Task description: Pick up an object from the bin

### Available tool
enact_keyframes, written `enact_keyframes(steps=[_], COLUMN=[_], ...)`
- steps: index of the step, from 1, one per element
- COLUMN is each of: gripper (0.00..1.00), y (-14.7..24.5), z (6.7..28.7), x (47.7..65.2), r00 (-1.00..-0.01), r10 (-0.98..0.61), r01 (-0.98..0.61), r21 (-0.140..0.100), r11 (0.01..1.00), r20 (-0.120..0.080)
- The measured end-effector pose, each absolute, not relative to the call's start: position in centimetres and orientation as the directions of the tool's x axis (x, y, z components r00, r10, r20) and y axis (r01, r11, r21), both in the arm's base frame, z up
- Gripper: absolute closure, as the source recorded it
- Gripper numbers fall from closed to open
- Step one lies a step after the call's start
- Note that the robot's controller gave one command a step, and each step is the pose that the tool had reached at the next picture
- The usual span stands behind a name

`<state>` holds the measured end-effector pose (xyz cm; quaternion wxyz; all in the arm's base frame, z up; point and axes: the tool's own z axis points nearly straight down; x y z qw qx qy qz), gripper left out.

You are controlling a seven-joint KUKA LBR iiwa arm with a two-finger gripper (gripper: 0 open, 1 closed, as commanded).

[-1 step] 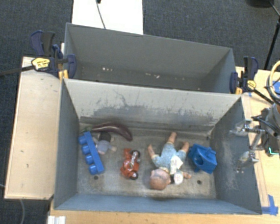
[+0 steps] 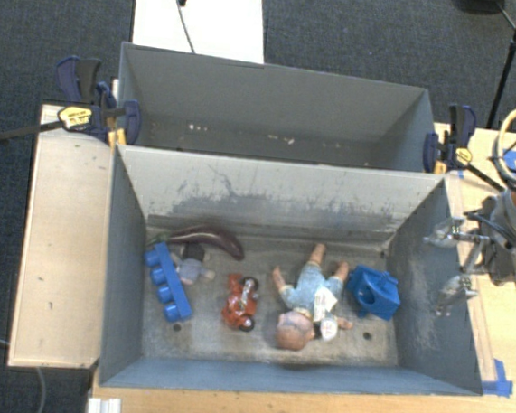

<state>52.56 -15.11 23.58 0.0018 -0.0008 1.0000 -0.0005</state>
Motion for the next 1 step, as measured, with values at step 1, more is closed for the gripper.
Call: enact_keyframes(steps=[1], gripper=[0.00], y=[-14.99], z=[15.76], x=[55.09], r00=[-0.999], r10=[0.053], r01=[0.053], r21=[-0.001], r11=[0.999], r20=[-0.009])
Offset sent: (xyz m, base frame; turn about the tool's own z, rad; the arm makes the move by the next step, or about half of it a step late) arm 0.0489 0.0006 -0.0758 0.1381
